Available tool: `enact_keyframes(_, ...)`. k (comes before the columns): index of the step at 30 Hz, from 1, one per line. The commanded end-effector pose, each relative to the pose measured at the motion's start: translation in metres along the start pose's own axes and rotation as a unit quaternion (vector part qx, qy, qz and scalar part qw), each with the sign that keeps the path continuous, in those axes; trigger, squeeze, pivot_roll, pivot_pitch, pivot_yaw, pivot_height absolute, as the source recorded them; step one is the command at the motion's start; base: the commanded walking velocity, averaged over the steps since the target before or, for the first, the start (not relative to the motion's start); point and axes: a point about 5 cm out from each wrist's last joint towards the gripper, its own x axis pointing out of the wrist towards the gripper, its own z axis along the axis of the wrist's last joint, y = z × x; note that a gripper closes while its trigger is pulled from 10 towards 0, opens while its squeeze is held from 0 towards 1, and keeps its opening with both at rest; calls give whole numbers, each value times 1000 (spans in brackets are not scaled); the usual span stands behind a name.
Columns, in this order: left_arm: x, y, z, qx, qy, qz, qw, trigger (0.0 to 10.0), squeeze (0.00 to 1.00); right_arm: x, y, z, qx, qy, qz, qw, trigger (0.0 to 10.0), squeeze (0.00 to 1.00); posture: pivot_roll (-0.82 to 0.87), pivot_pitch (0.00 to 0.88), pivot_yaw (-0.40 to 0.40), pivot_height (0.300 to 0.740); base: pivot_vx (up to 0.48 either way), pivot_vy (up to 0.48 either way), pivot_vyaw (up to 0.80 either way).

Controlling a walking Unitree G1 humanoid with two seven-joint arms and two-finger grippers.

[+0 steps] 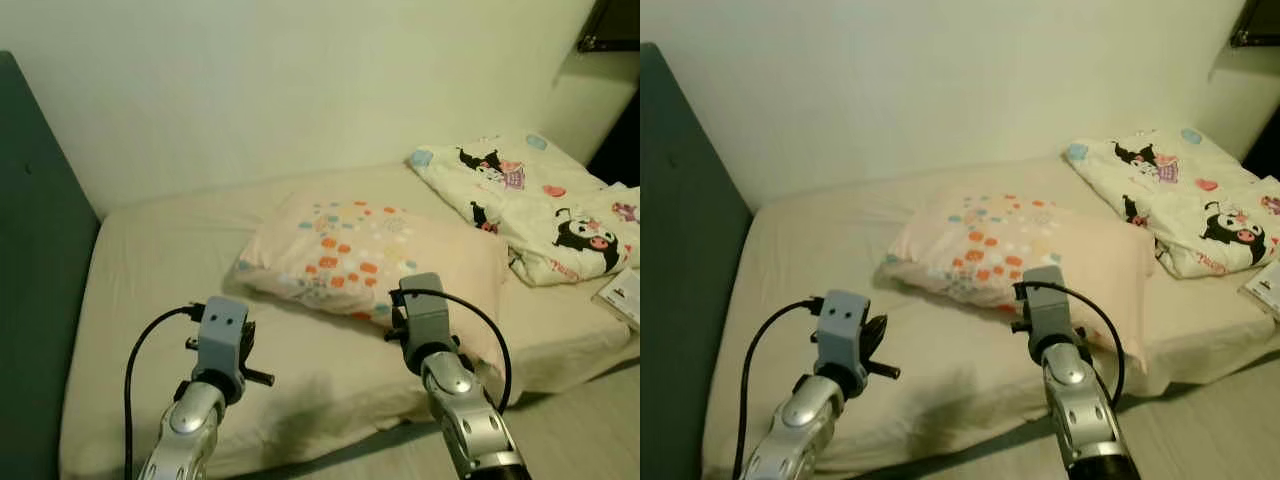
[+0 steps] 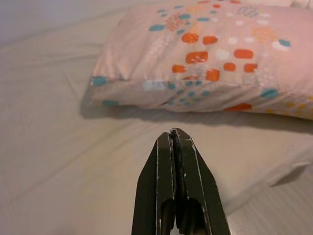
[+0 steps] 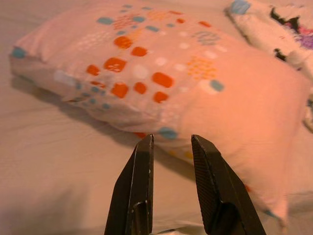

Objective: Clean up the room

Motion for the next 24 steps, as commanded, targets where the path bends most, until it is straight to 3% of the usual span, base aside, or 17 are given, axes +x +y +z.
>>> enact_keyframes(1,-1,2,-6,1,12,2,1000,10000,0,-1,8,-6,-22,9,21,999,10000,0,-67,106,-28,740,262,0,800)
enact_keyframes(6,-1,2,-6,1,13,3,1000,10000,0,0,11,-8,-29,12,31,999,10000,0,-69,101,-29,740,250,0,655)
enact_keyframes(9,-1,2,-7,1,15,8,1000,10000,0,0,10,-7,-15,14,28,999,10000,0,-69,97,-30,740,0,0,0)
enact_keyframes(24,1,10,-7,4,12,43,999,10000,0,3,10,-3,-49,3,40,998,10000,0,-72,86,-36,740,0,0,0)
